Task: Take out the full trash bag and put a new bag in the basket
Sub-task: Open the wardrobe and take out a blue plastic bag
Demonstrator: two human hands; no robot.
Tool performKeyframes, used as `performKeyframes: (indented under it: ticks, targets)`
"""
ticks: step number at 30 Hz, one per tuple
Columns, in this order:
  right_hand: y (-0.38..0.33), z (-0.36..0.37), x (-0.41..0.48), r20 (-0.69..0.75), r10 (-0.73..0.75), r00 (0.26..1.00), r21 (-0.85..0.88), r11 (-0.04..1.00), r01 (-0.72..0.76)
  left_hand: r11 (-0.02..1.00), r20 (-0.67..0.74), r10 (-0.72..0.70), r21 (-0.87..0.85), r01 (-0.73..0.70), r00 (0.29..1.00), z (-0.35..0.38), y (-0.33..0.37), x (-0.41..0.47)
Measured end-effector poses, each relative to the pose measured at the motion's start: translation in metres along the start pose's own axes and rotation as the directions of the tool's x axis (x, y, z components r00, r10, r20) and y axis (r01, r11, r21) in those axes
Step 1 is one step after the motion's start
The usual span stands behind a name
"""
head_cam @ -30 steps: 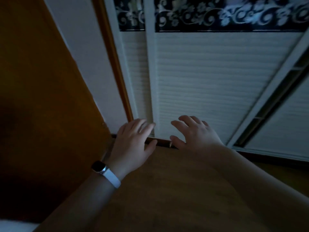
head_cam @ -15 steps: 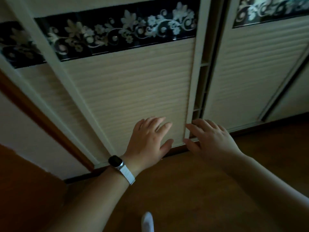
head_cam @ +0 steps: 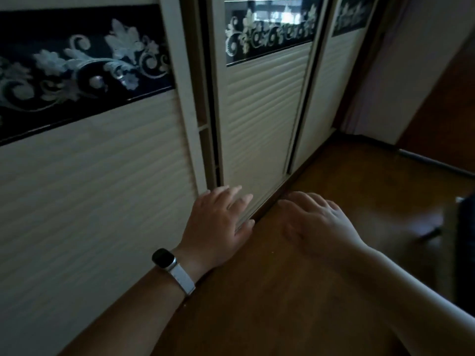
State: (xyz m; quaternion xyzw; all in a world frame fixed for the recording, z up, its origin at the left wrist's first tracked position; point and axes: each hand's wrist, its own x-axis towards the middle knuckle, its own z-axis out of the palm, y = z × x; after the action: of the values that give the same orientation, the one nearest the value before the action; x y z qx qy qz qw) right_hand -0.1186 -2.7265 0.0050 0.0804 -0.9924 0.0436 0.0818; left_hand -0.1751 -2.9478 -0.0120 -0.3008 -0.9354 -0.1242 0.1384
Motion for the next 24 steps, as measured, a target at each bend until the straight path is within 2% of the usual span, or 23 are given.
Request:
performKeyframes:
  ticks: [8,14,24]
  targets:
    - [0.044,-0.012,0.022,-0.069,0.258,0.964,-0.020,0.965,-0.260,0.965,0.030,0.261,-0.025,-0.261,0.965,0.033,0.002,0.094]
    - [0.110,-0.001,0.037,-0.072,0.390,0.918,-0.019,0.919,-0.393,0.937,0.045,0.343,-0.086,-0.338,0.938,0.070,0.028,0.164]
    - [0.261,0.009,0.126,-0.128,0.368,0.921,0.056,0.930,-0.364,0.927,0.056,0.374,0.017,-0.376,0.926,0.126,0.076,0.328]
